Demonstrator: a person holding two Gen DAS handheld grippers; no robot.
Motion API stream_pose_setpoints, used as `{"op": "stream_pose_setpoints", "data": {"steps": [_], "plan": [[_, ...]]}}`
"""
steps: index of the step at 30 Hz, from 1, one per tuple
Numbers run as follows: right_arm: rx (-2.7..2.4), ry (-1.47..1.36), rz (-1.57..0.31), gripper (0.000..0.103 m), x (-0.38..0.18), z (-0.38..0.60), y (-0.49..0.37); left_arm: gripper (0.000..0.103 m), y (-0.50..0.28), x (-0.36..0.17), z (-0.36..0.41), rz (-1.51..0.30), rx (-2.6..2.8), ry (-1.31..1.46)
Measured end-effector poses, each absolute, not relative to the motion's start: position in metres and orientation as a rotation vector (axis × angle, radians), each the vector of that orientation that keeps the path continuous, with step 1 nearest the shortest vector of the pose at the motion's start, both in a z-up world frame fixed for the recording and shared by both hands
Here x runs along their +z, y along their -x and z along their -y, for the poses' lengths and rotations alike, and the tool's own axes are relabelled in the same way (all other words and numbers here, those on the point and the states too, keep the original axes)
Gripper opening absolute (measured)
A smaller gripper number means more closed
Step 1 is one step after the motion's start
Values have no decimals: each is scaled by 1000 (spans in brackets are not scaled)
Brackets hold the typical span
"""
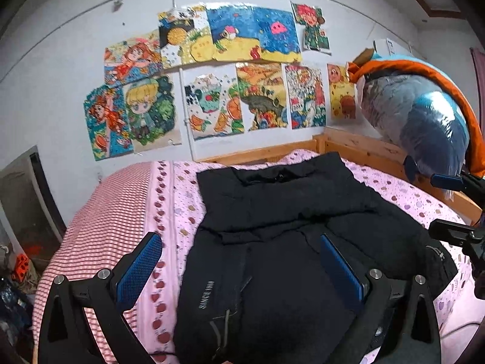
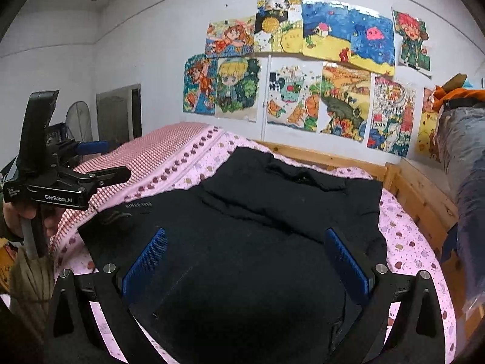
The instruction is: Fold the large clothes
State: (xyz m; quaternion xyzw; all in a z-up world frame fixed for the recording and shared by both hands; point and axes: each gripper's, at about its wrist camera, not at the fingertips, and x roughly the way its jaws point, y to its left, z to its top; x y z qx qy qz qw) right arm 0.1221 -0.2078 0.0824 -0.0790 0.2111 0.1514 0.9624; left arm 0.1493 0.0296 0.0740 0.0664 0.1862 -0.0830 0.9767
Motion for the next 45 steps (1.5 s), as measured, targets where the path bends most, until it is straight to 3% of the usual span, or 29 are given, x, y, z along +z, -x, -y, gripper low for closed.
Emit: {"op": "stream_pose_setpoints", "data": {"steps": [15,29,45], "plan": [[350,185,-466,101,106,191,-84,103,-39,130,-72,-345,-109,-117],[352,270,-602,101,71,189,-84,103,-50,44,-57,-508,-148,-132],[382,376,-712,101,-1,215,-77,103,-104,-38,-22,-554,-404,-450]]}}
